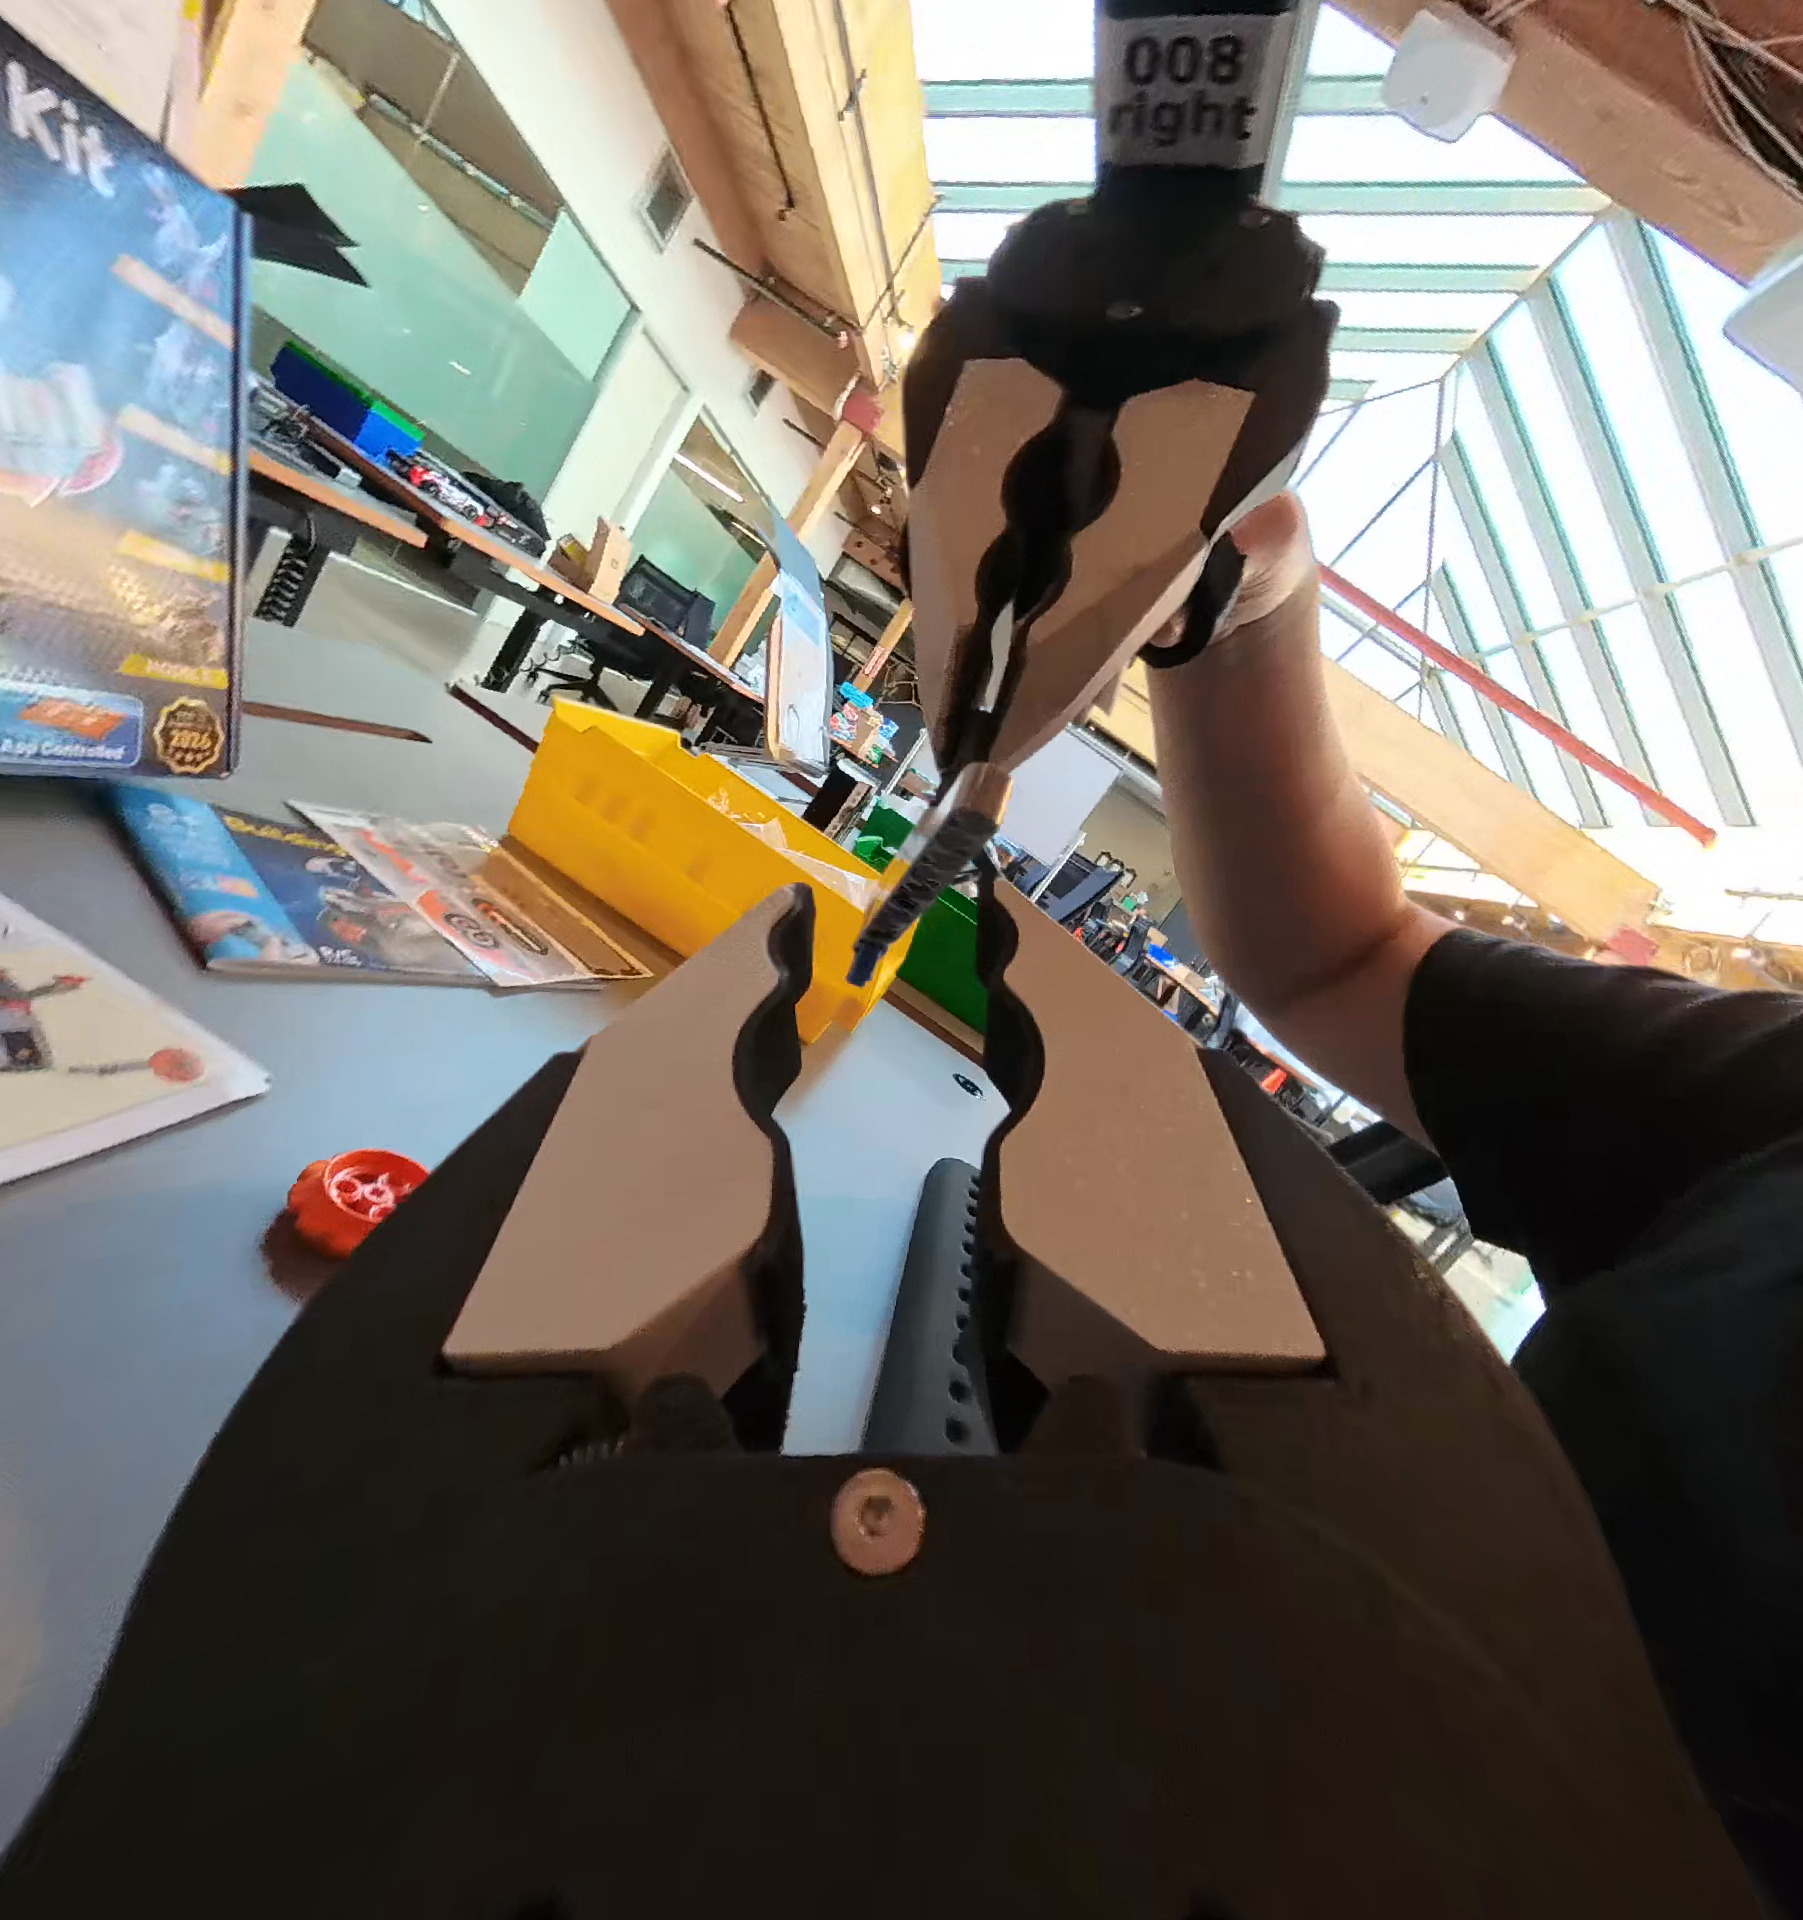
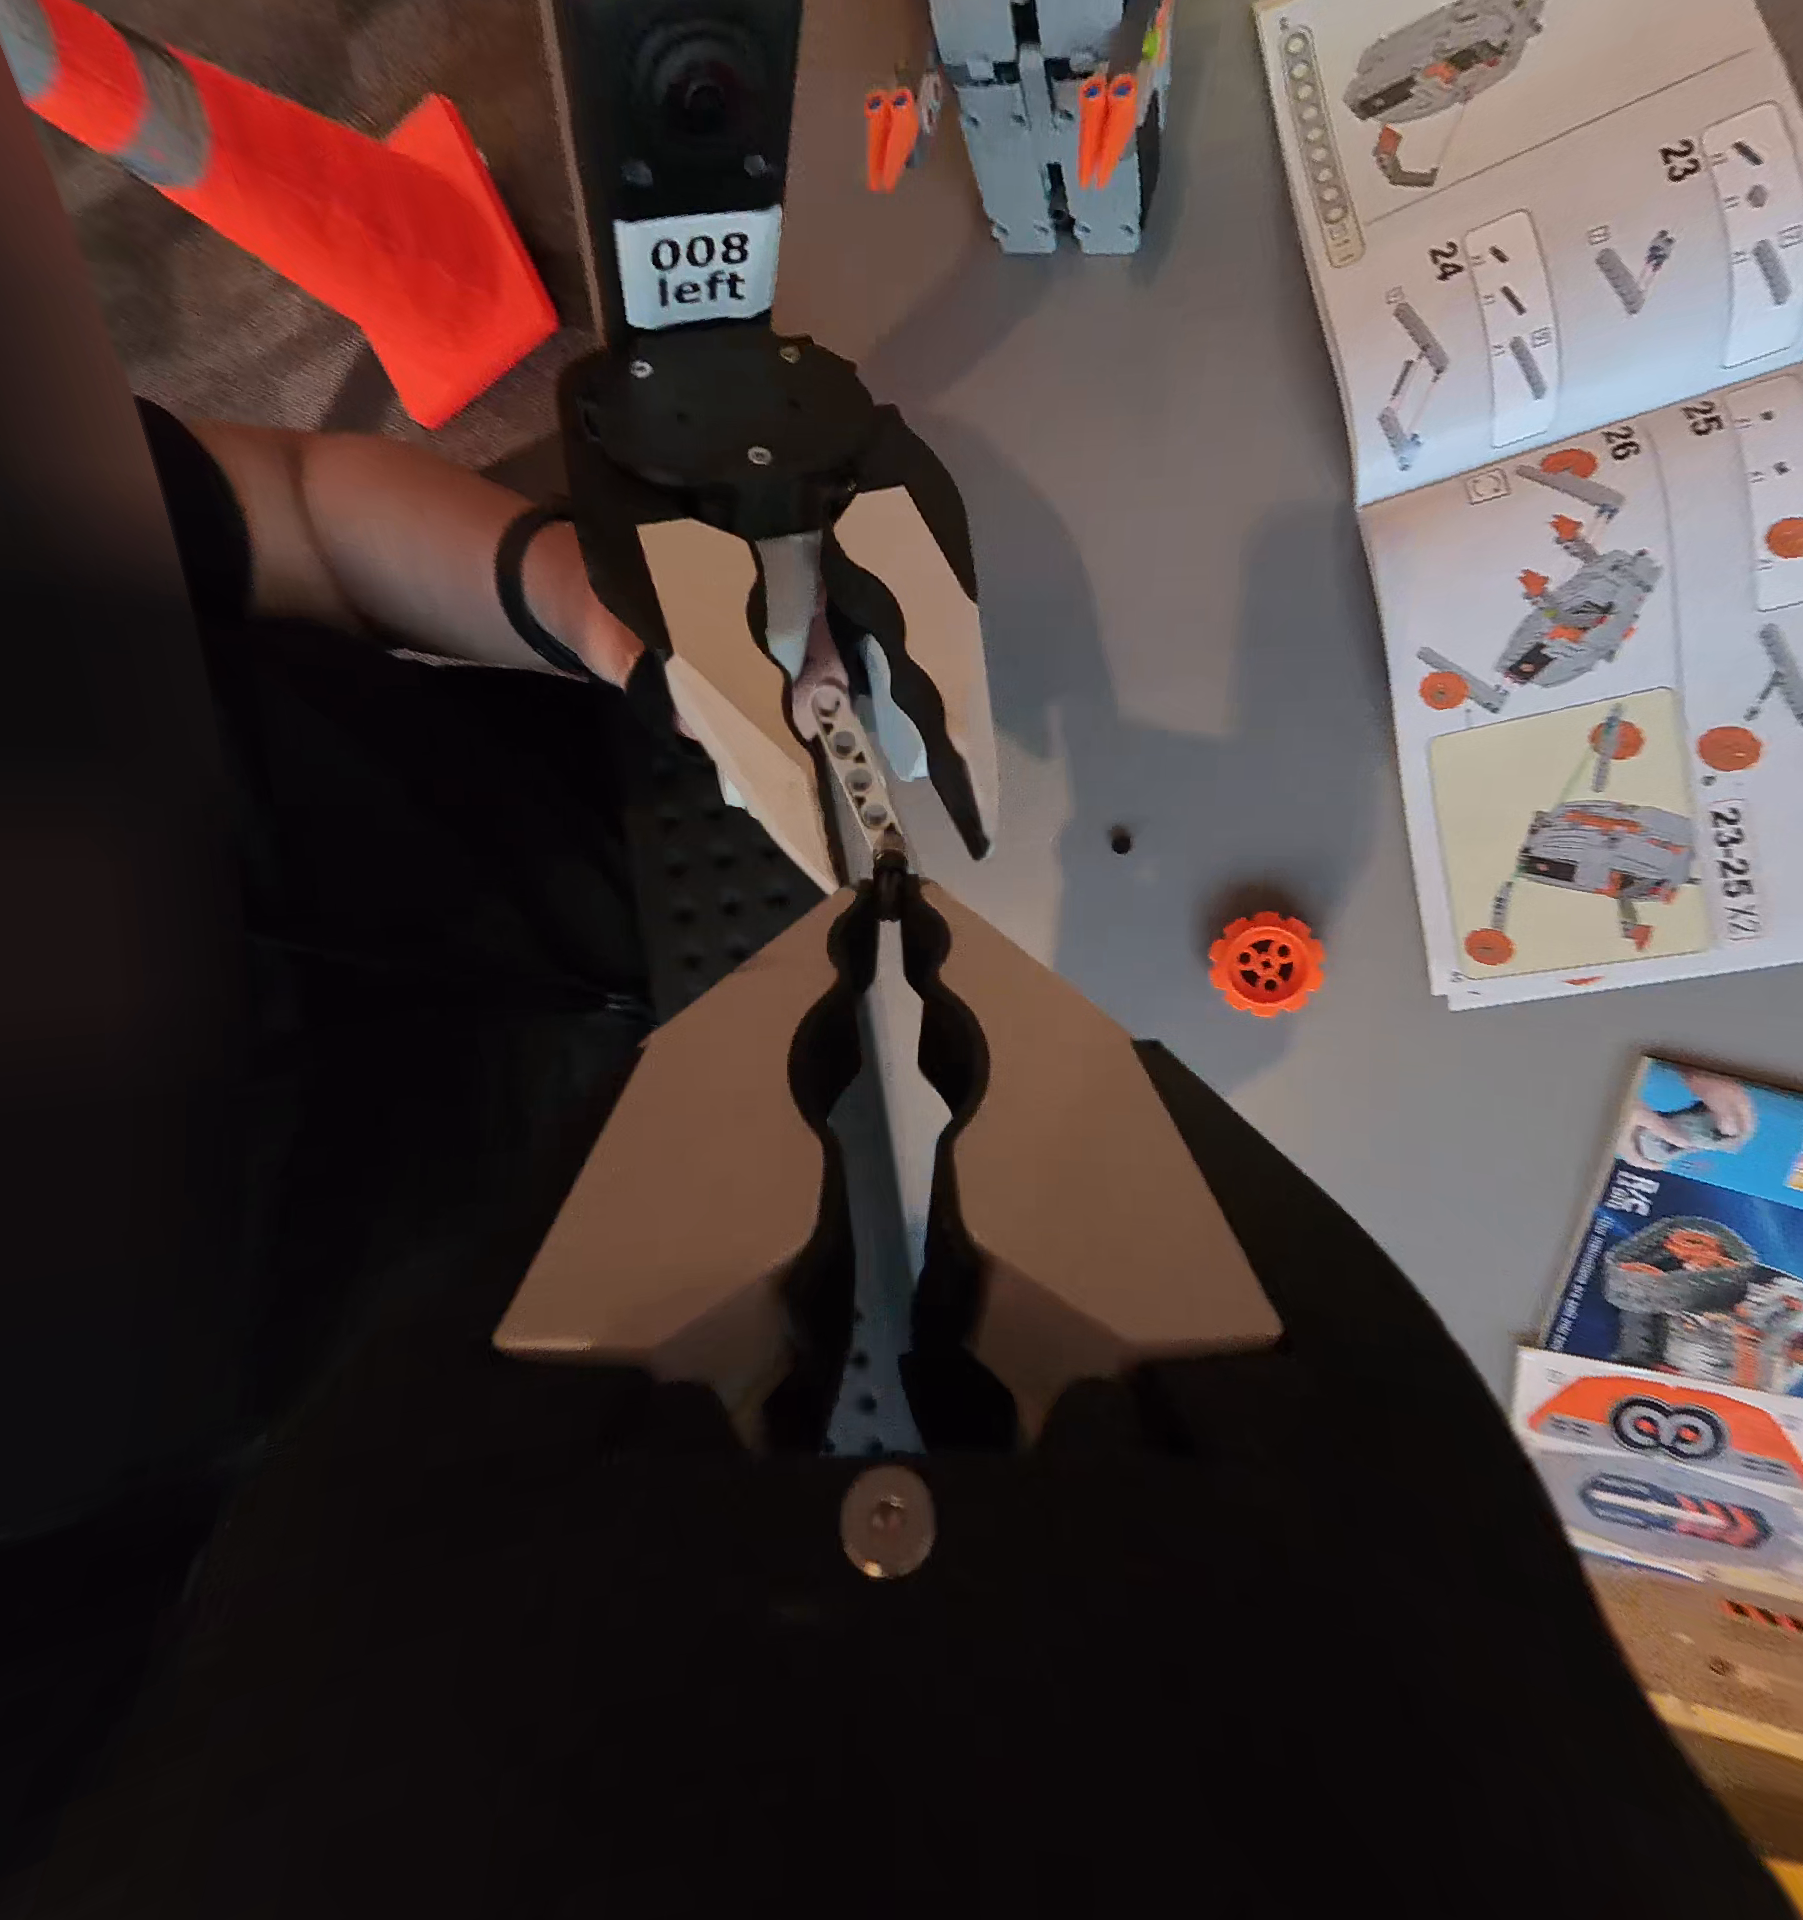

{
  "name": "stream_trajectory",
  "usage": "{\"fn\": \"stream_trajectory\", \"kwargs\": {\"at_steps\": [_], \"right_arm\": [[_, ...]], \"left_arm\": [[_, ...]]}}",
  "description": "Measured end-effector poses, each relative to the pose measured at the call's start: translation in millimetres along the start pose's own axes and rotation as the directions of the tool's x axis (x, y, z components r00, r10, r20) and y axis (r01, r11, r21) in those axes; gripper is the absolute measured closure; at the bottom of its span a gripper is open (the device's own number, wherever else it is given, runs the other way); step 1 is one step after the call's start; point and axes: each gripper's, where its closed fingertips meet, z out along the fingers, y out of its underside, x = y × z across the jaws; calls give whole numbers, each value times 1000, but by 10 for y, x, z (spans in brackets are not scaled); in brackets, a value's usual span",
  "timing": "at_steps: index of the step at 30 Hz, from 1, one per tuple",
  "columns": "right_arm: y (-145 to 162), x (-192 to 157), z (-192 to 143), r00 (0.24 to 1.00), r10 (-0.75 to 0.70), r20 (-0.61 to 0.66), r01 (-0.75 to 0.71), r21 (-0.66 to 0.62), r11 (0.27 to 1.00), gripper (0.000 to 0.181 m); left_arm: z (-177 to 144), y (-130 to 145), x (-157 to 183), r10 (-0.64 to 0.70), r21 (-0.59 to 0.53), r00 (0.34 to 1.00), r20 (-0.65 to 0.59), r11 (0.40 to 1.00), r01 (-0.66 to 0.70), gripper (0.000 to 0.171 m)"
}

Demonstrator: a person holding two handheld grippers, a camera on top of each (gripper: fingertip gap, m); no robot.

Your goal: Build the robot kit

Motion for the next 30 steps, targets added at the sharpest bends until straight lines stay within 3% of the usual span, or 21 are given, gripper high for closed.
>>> {"fn": "stream_trajectory", "kwargs": {"at_steps": [4, 7, 11, 17, 20, 24, 26, 30], "right_arm": [[-7, -80, -21, 995, 55, 80, -59, 40, 997, 178], [5, -73, -24, 991, 87, 99, -91, 45, 995, 178], [-12, -103, -33, 982, 118, 150, -126, 46, 991, 178], [-224, -127, -71, 988, 2, 151, -37, 233, 972, 177], [-393, -154, -180, 989, -67, 135, 1, 440, 898, 162], [-450, -98, -298, 994, -96, 59, 30, 684, 729, 158], [-446, -113, -330, 991, -104, 86, 2, 761, 648, 160], [-454, -167, -292, 979, -121, 166, -65, 809, 584, 162]], "left_arm": [[33, -73, 85, 21, 27, 999, -41, 999, -19, 148], [47, -70, 161, 35, 22, 995, -95, 999, -33, 164], [32, -87, 215, 17, 41, 990, -137, 999, -11, 166], [-57, -227, 226, -7, 135, 987, -158, 990, 29, 167], [-117, -320, 218, 11, 177, 990, -143, 984, 15, 167], [-187, -456, 255, 39, 241, 991, -131, 971, -7, 166], [-194, -477, 270, 52, 247, 991, -122, 969, -20, 167], [-163, -480, 310, 57, 243, 990, -130, 970, -24, 166]]}}
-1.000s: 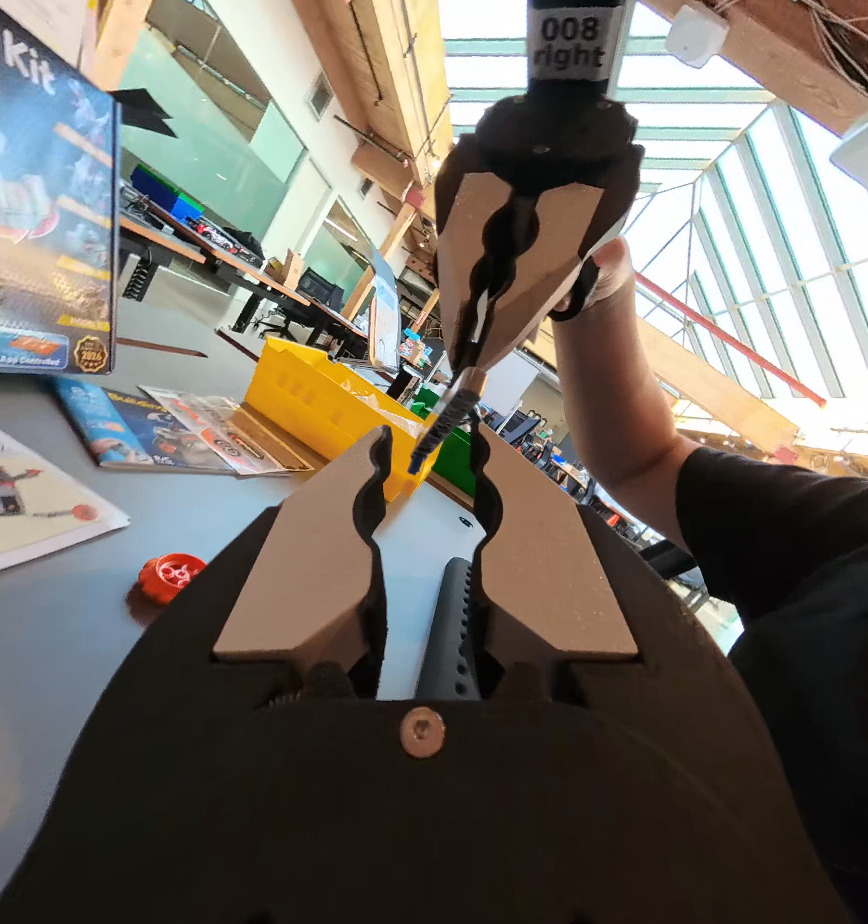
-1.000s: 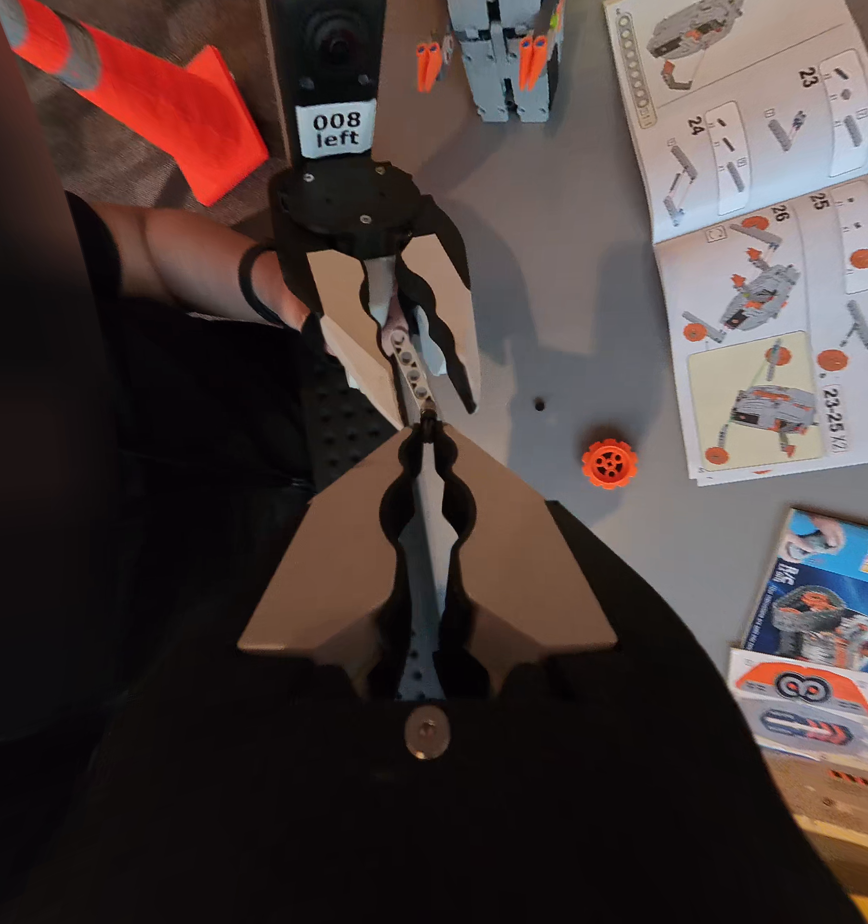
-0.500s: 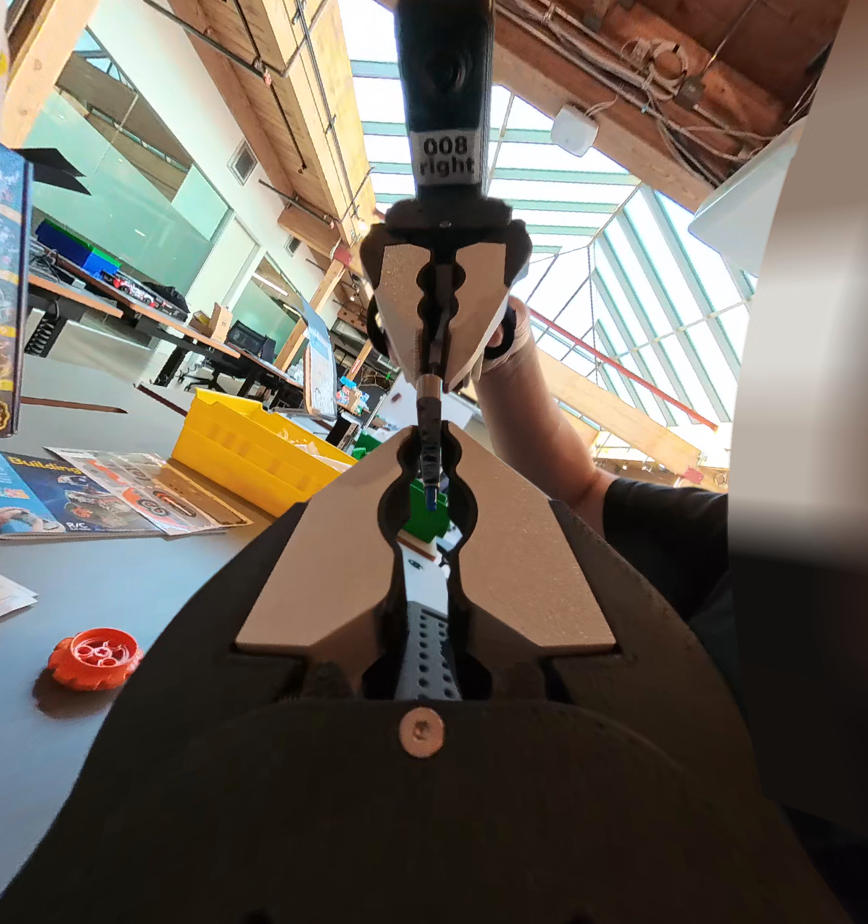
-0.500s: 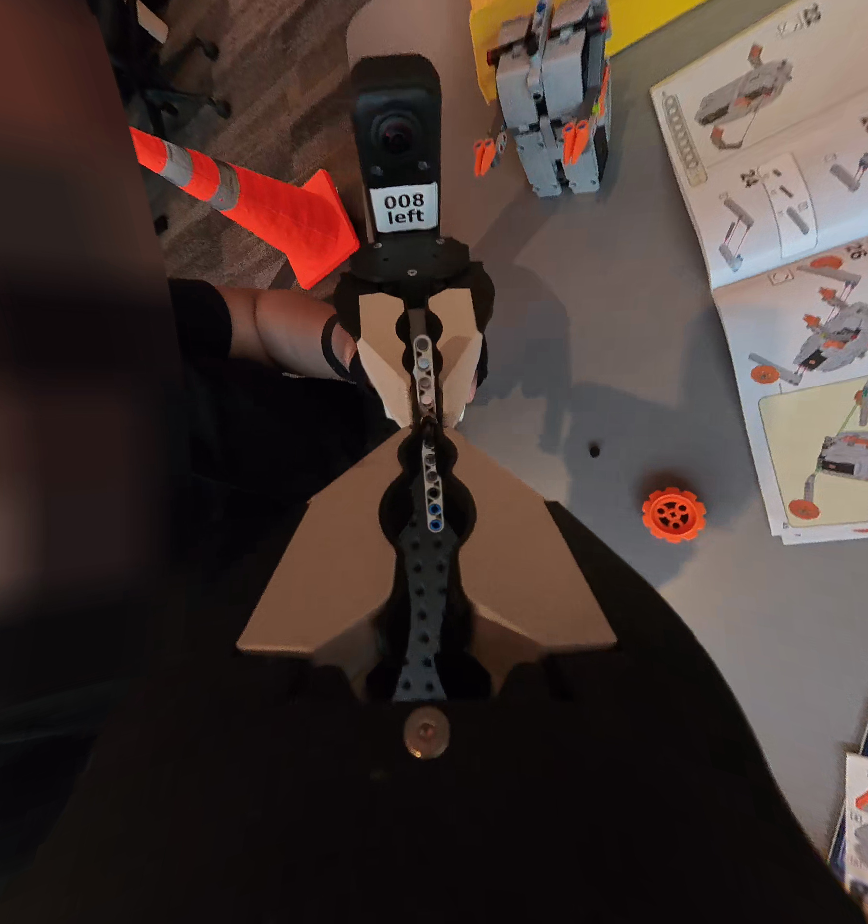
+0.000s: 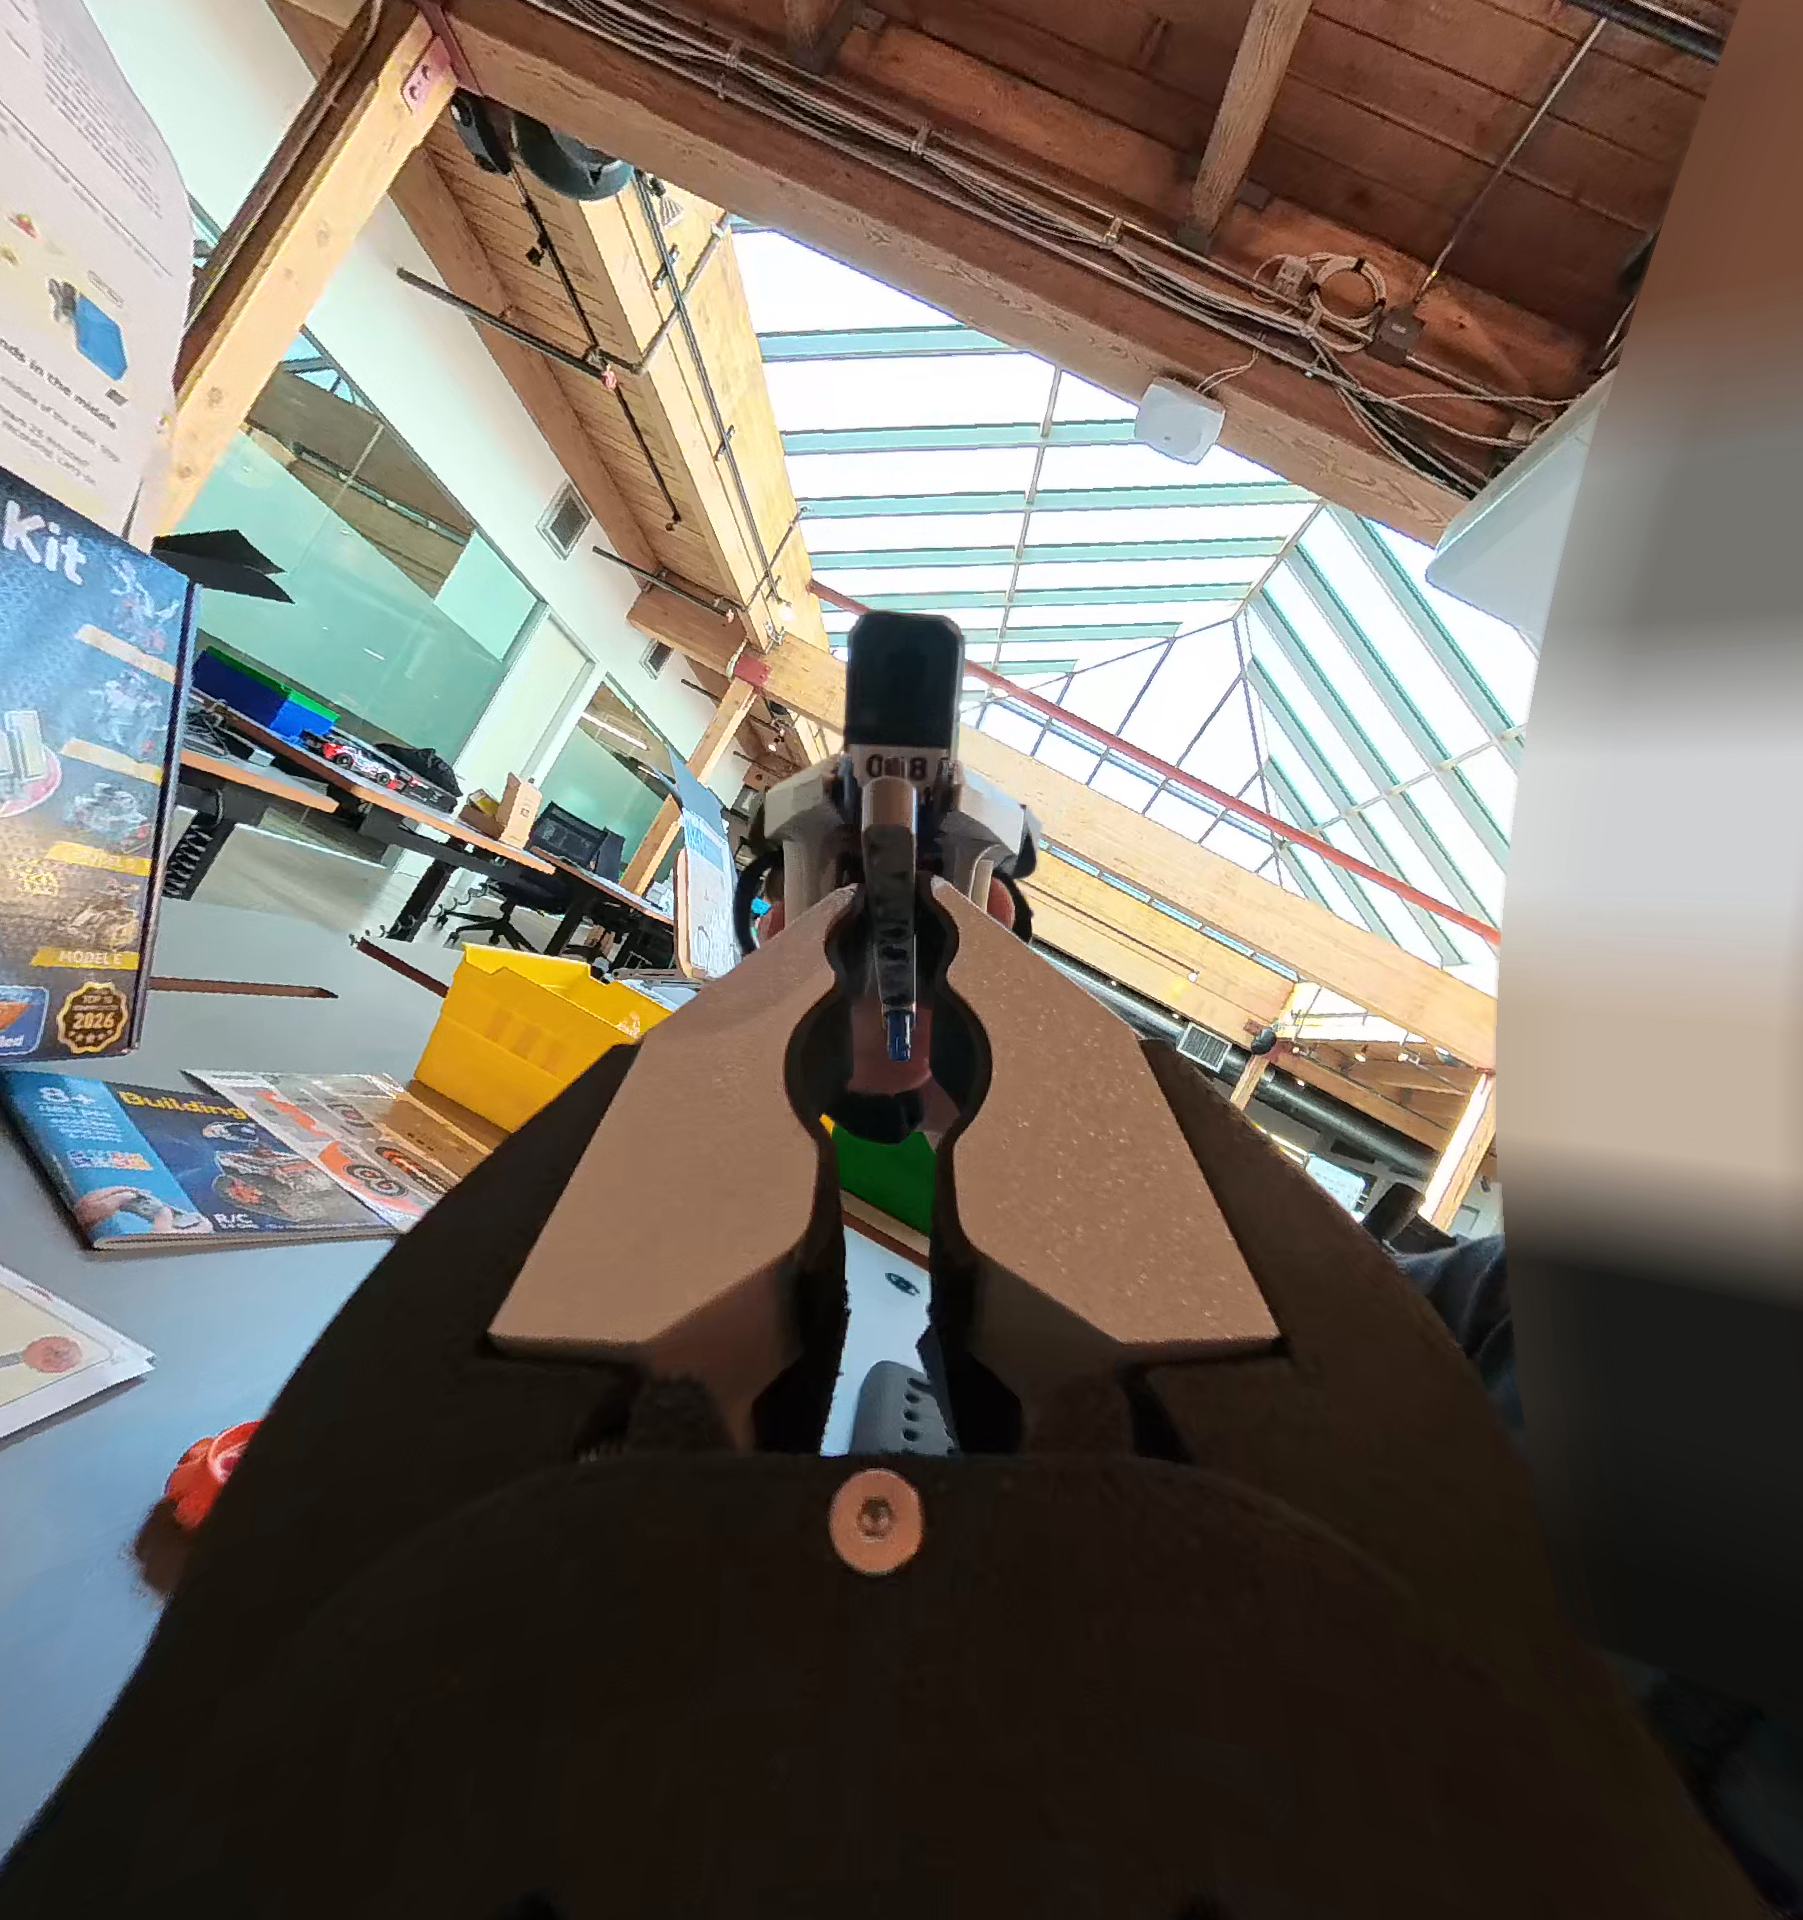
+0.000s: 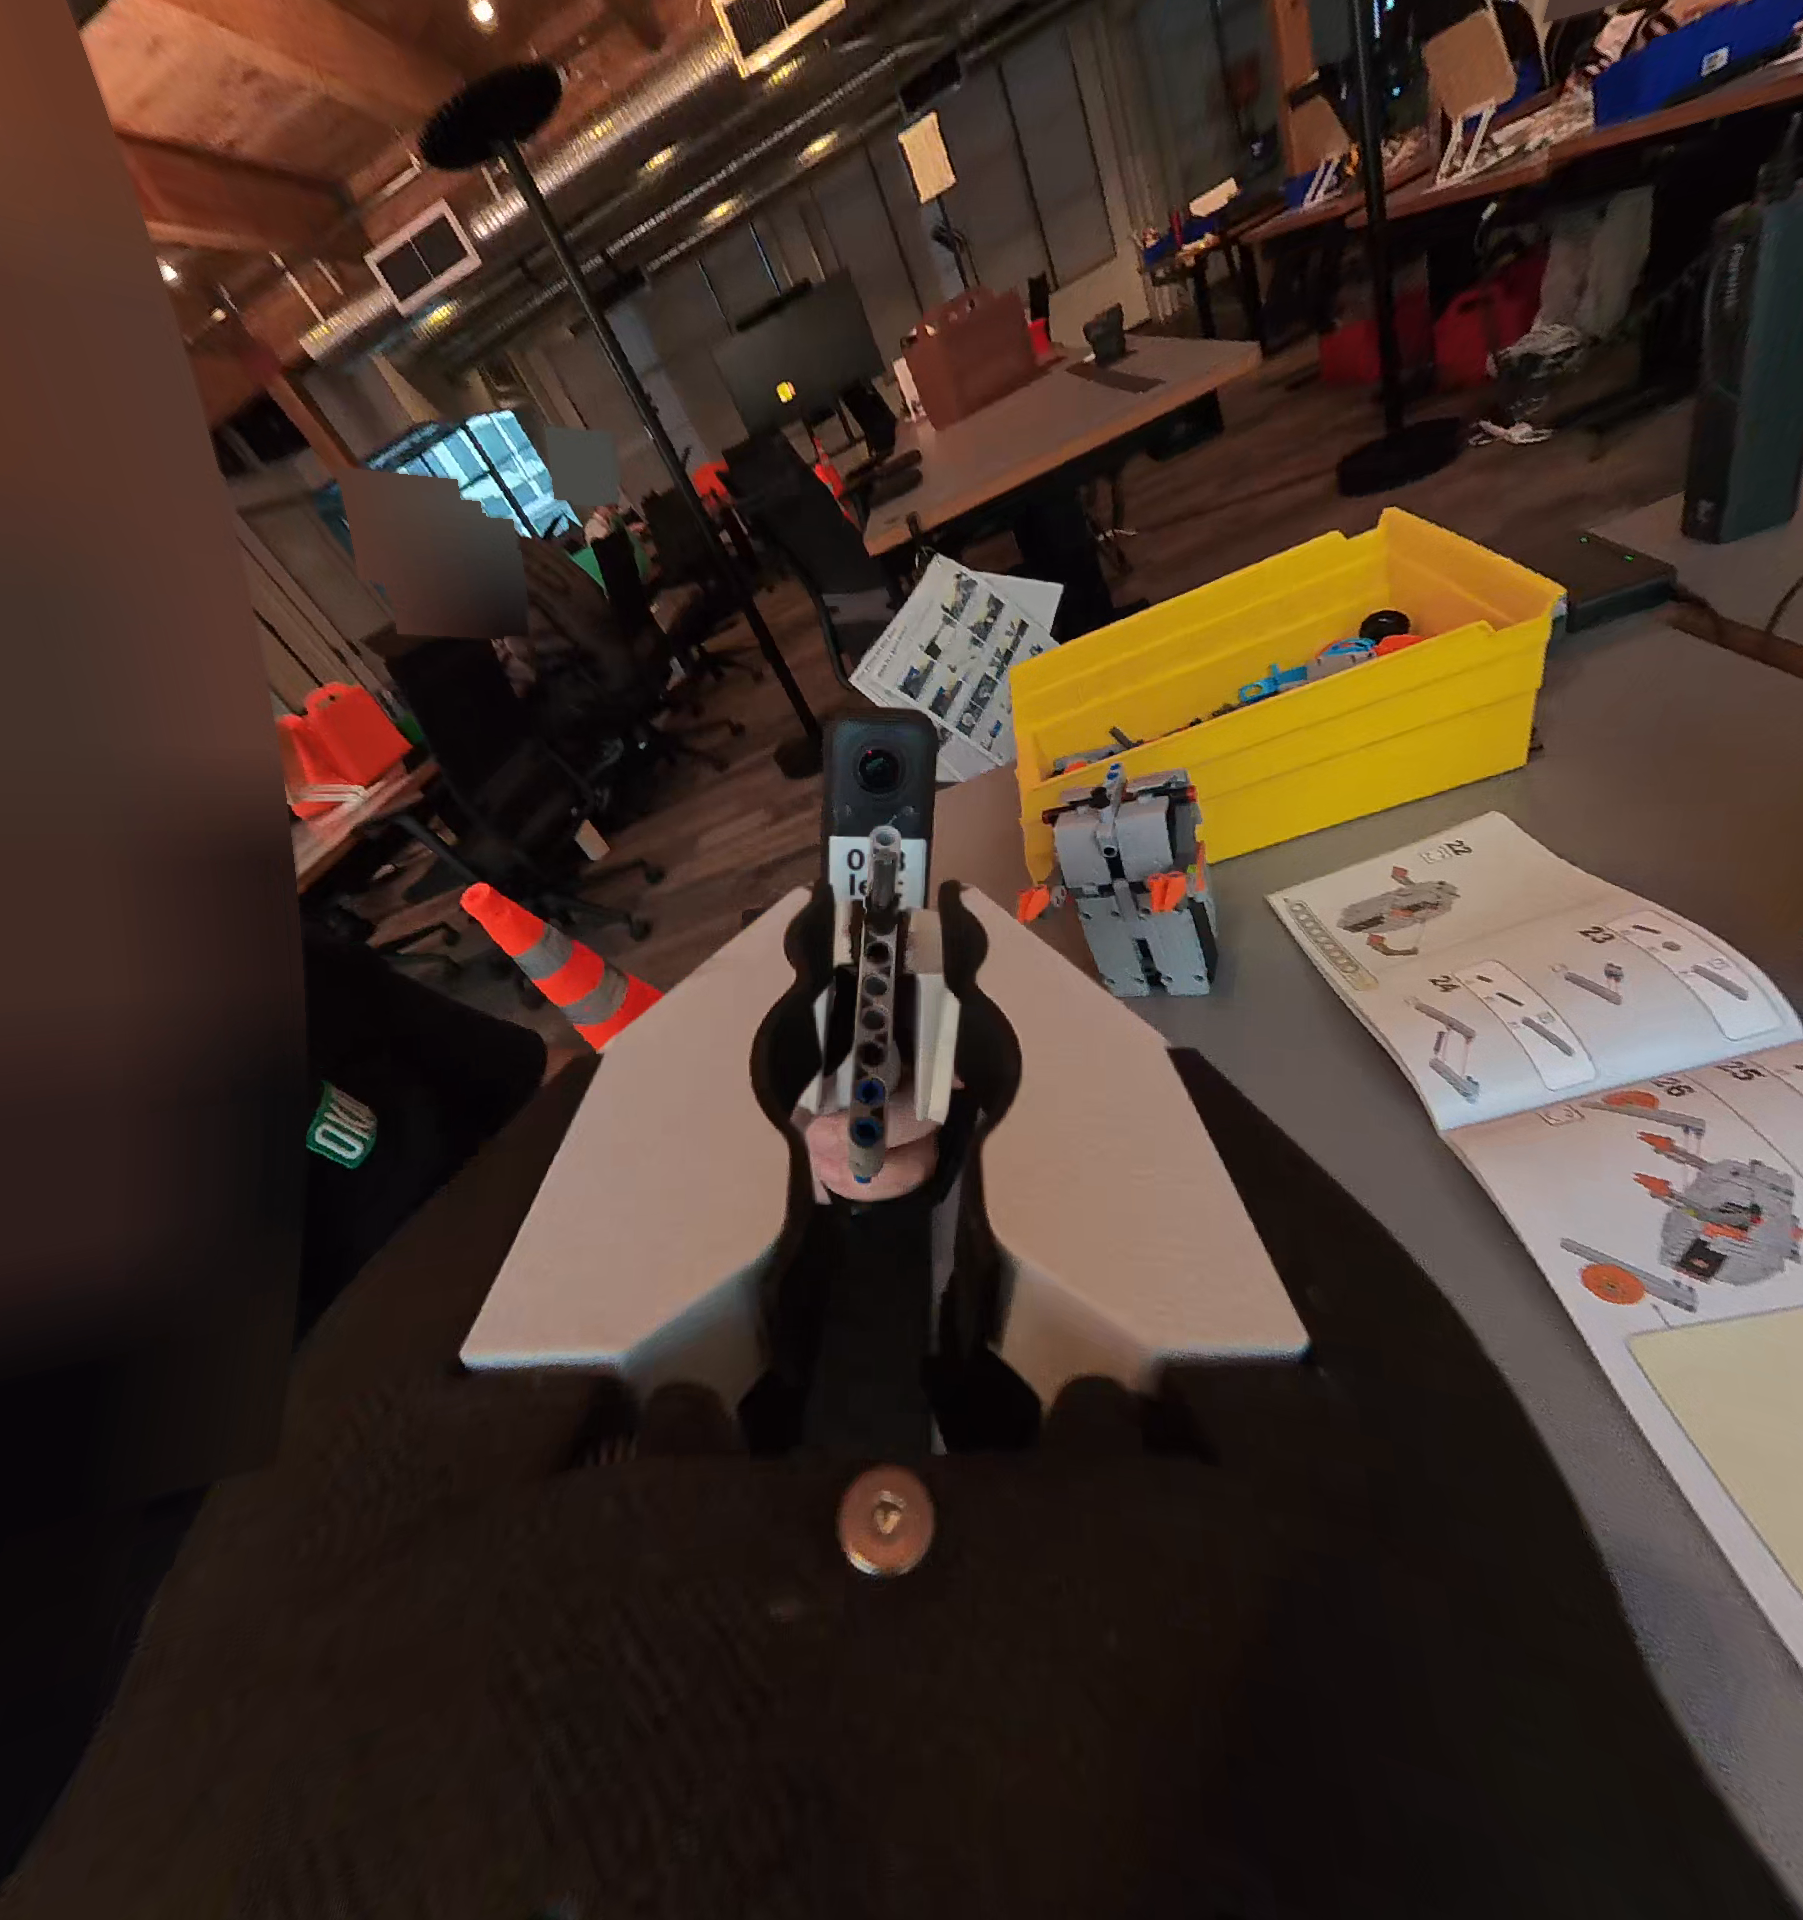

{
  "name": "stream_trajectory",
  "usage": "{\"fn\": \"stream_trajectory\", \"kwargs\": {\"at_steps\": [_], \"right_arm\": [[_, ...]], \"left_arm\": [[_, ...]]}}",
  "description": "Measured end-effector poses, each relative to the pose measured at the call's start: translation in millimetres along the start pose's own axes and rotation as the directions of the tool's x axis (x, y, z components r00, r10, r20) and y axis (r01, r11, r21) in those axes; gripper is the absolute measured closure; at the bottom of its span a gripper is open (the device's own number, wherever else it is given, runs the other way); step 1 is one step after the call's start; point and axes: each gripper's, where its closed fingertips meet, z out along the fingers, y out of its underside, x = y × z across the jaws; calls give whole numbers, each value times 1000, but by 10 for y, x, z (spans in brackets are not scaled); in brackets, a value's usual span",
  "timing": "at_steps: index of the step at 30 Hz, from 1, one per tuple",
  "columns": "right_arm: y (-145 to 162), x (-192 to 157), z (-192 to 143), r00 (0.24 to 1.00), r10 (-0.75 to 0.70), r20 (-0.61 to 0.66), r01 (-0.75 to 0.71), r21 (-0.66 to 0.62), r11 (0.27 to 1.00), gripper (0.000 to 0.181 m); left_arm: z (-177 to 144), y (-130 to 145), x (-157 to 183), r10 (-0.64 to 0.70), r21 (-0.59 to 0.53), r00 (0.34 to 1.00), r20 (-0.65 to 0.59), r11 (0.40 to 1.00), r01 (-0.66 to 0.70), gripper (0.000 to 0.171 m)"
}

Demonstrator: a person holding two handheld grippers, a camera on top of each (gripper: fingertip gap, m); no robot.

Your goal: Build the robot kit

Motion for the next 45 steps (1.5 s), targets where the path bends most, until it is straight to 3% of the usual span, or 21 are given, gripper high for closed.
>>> {"fn": "stream_trajectory", "kwargs": {"at_steps": [4, 6, 12, 15, 17, 19, 20, 22, 24, 25, 26, 27, 30, 34, 40, 45], "right_arm": [[16, -8, 74, 999, 31, 24, -31, 14, 999, 164], [34, -55, 93, 998, 13, 55, -13, 8, 1000, 179], [56, -14, 77, 1000, -2, 24, 2, -9, 1000, 179], [23, -37, 27, 998, 36, 57, -35, -12, 999, 178], [25, -43, -14, 995, 70, 74, -67, -45, 997, 178], [28, -67, -55, 990, 104, 98, -95, -90, 991, 178], [17, -66, -70, 990, 105, 96, -95, -103, 990, 178], [7, -73, -87, 993, 89, 82, -76, -142, 987, 178], [-10, -137, -88, 993, 73, 89, -56, -180, 982, 178], [-22, -195, -88, 992, 65, 104, -44, -196, 980, 178], [-33, -251, -90, 992, 52, 116, -27, -211, 977, 178], [-45, -296, -95, 992, 34, 121, -7, -221, 975, 178], [-69, -424, -116, 990, 8, 143, 27, -242, 970, 178], [-118, -566, -156, 982, 29, 189, 17, -240, 971, 178], [-124, -668, -201, 972, 57, 229, 5, -260, 965, 178], [-123, -700, -195, 966, 66, 251, 2, -265, 964, 178]], "left_arm": [[36, 27, 29, 10, -6, 1000, -4, 1000, -10, 167], [47, 45, 34, 14, -10, 1000, -4, 1000, -14, 166], [28, 72, -27, 7, -32, 1000, 25, 999, -6, 161], [-39, 58, -80, 171, -96, 977, 129, 983, -159, 133], [-88, 38, -30, 359, -181, 918, 168, 927, -329, 122], [-134, 46, 42, 587, -315, 796, 147, 790, -525, 123], [-153, 48, 68, 703, -393, 703, 109, 680, -619, 124], [-150, 23, 141, 877, -506, 480, -17, 407, -761, 126], [-88, 29, 237, 945, -541, 273, -179, 137, -830, 126], [-45, 32, 259, 951, -543, 196, -240, 36, -839, 126], [-1, 47, 272, 945, -541, 156, -288, -26, -841, 127], [45, 67, 289, 935, -532, 147, -321, -50, -845, 127], [177, 111, 411, 917, -457, 155, -368, -33, -889, 133], [281, 83, 550, 924, -345, 74, -374, -65, -936, 142], [332, 129, 683, 910, -278, 64, -410, -57, -959, 145], [372, 131, 750, 899, -256, 102, -426, -12, -967, 144]]}}
